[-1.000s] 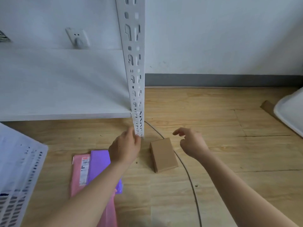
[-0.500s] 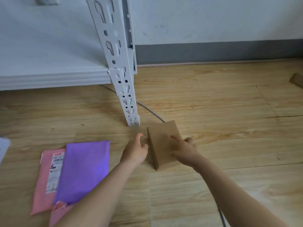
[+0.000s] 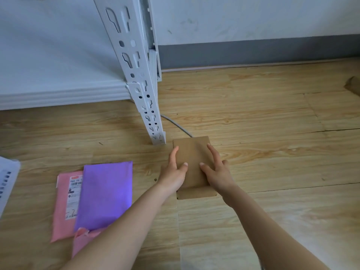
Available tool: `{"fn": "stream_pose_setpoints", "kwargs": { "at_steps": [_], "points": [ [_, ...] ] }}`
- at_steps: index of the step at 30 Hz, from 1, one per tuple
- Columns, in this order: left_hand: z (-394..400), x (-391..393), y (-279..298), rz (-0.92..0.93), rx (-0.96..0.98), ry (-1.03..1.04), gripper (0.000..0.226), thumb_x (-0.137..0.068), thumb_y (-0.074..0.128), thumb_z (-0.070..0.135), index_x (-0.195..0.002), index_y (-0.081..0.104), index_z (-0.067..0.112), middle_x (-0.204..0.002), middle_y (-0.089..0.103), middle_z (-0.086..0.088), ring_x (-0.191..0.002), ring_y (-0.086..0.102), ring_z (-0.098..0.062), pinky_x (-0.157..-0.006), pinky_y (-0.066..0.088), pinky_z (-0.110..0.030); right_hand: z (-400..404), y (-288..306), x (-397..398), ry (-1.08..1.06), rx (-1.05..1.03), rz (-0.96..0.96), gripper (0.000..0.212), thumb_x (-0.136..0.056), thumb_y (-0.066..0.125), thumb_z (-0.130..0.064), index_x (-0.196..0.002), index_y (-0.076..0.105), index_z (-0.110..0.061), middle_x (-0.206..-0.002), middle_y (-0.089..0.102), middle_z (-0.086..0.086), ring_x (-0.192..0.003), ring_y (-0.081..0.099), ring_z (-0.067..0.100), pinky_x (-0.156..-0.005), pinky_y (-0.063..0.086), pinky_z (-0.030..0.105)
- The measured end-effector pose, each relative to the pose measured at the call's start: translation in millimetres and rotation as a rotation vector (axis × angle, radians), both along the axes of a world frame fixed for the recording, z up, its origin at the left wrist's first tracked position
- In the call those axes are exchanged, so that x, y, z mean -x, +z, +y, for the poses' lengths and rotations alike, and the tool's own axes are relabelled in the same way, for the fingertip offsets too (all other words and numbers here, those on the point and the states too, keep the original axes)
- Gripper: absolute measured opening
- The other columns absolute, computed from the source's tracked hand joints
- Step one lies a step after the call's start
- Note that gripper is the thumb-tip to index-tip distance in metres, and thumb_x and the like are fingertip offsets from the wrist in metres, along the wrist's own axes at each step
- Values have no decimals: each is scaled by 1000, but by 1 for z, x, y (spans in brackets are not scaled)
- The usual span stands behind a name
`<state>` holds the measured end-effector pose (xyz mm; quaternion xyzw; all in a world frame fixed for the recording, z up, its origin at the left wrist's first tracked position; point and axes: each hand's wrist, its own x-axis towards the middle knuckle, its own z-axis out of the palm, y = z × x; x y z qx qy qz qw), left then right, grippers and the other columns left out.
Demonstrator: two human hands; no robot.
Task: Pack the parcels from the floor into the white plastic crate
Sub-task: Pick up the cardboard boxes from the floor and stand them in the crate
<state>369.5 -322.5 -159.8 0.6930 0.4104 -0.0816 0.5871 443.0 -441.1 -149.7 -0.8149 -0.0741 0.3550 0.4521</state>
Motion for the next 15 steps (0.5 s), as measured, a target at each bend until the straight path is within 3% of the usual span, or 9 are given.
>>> {"fn": "stream_pose_setpoints", "kwargs": {
  "at_steps": [3, 6, 9, 15],
  "points": [
    [-10, 14, 66, 28, 8, 51, 47, -91, 43, 44, -132, 25, 58, -118, 29, -2, -95, 47, -15, -90, 35, -27, -6, 59, 11, -65, -21, 43, 49, -90, 50, -38, -130, 30, -57, -118, 28, 3, -90, 42, 14, -73, 36, 23],
    [-18, 26, 144, 7, 55, 84, 47, -88, 49, 44, -127, 29, 62, -116, 31, -4, -93, 48, -10, -89, 37, -28, -10, 136, 21, -70, -2, 60, 50, -87, 54, -39, -127, 33, -59, -117, 28, 2, -93, 42, 17, -74, 39, 24],
    [-20, 38, 227, -15, 108, 113, 48, -86, 53, 42, -124, 32, 62, -121, 33, -6, -105, 50, -18, -99, 42, -37, -12, 222, 31, -46, 25, 56, 55, -87, 54, -38, -133, 29, -55, -123, 27, 1, -99, 41, 19, -81, 40, 29],
    [-26, 79, 398, -114, 283, 183, 47, -84, 65, 31, -117, 43, 57, -130, 42, 0, -104, 58, -16, -82, 54, -36, -23, 395, 62, 10, 34, 21, 51, -89, 52, -32, -136, 35, -43, -135, 39, 5, -115, 47, 22, -102, 40, 41]
  ]
}}
